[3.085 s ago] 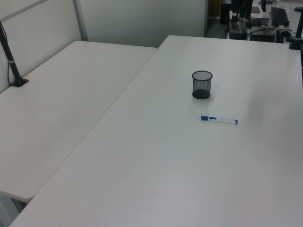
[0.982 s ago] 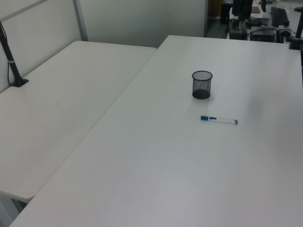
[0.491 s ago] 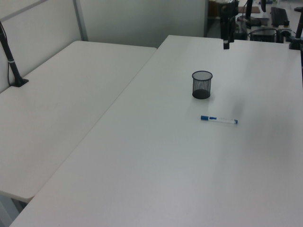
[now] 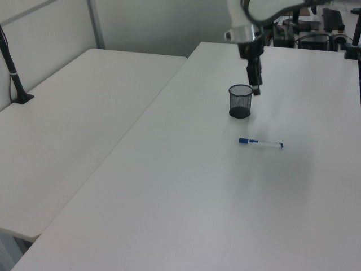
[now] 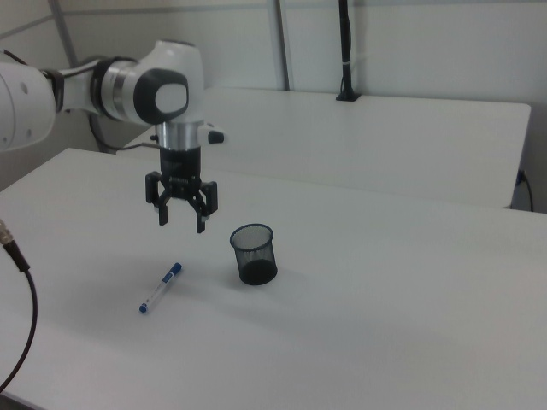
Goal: Insert the marker
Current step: 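Move the open gripper down over the blue-capped white marker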
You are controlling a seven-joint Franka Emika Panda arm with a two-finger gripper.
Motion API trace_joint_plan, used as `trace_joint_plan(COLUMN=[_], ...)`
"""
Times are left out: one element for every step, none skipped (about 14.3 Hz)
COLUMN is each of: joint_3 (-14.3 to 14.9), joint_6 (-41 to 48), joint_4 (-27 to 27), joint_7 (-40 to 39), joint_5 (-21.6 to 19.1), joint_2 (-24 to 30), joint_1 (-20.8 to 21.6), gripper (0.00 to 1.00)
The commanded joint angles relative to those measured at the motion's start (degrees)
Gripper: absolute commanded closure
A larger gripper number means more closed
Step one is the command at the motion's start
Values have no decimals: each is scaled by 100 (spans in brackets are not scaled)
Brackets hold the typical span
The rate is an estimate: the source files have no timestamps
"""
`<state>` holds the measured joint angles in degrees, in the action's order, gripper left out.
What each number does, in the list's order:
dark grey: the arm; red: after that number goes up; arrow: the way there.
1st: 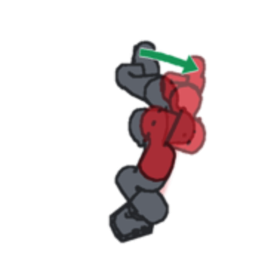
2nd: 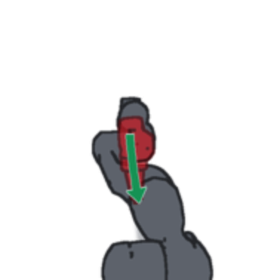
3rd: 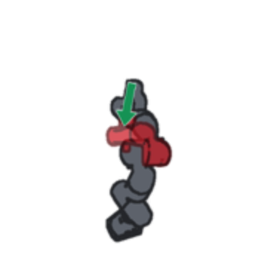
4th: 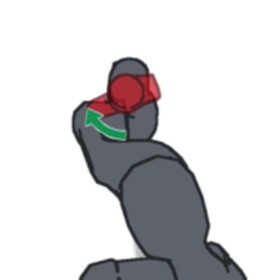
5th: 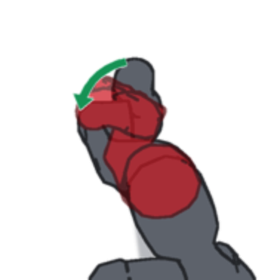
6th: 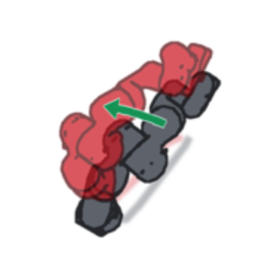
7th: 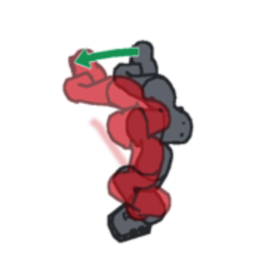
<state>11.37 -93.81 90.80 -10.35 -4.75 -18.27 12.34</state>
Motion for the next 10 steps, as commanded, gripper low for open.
trace_joint_plan(joint_3=[67,67,58,58,67,58,67,58,67,67], joint_6=[-829,-936,-963,-981,-990,-990,-990,-998,-999,-1086], joint_4=[288,376,412,473,508,552,588,597,605,623], joint_7=[586,587,587,587,587,595,596,596,604,613], joint_5=[158,185,194,194,220,264,290,291,299,299], joint_2=[-247,-247,-256,-343,-396,-449,-475,-511,-607,-695], joint_1=[374,383,383,427,488,532,576,611,673,751], gripper=[13,14,17,22,26,30,32,33,36,42])
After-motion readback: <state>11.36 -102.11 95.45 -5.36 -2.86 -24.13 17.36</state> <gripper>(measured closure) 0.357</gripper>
